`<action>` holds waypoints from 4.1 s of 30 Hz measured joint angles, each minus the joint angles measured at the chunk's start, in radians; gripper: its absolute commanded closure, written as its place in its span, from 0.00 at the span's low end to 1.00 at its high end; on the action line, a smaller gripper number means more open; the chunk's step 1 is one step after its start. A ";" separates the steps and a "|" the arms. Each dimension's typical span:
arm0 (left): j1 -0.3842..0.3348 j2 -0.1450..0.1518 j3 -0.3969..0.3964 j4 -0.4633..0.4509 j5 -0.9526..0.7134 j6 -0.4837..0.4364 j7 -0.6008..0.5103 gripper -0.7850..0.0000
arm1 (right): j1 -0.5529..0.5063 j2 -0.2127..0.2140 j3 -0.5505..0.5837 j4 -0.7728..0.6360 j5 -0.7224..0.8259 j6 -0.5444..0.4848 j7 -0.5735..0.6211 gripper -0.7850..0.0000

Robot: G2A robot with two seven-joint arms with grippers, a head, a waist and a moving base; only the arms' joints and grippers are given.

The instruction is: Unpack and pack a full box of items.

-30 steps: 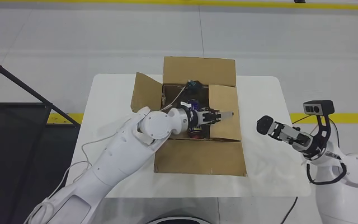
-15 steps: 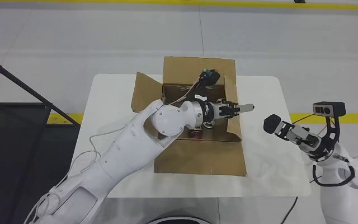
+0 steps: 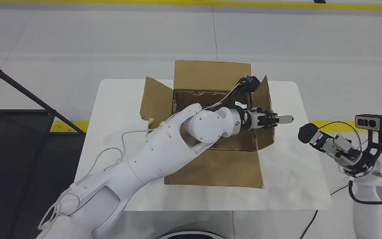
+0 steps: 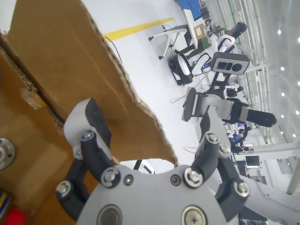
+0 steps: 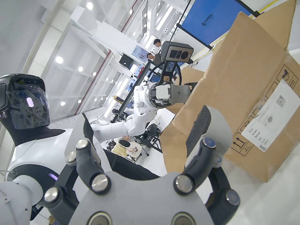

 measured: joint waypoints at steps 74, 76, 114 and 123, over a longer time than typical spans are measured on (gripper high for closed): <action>1.043 0.132 -1.294 -1.009 0.101 -0.268 -0.058 0.00 | 0.144 0.039 -0.288 -0.052 -0.606 0.243 -0.432 0.00; 1.047 0.135 -1.300 -1.002 0.076 -0.278 -0.057 0.00 | 0.138 0.040 -0.297 -0.054 -0.626 0.258 -0.442 0.00; 1.047 0.137 -1.303 -0.997 0.061 -0.284 -0.059 0.00 | 0.255 0.016 -0.559 0.080 -0.641 0.279 -0.502 0.00; 1.047 0.137 -1.303 -0.997 0.061 -0.284 -0.059 0.00 | 0.287 0.024 -0.538 -0.016 -0.699 0.329 -0.497 0.00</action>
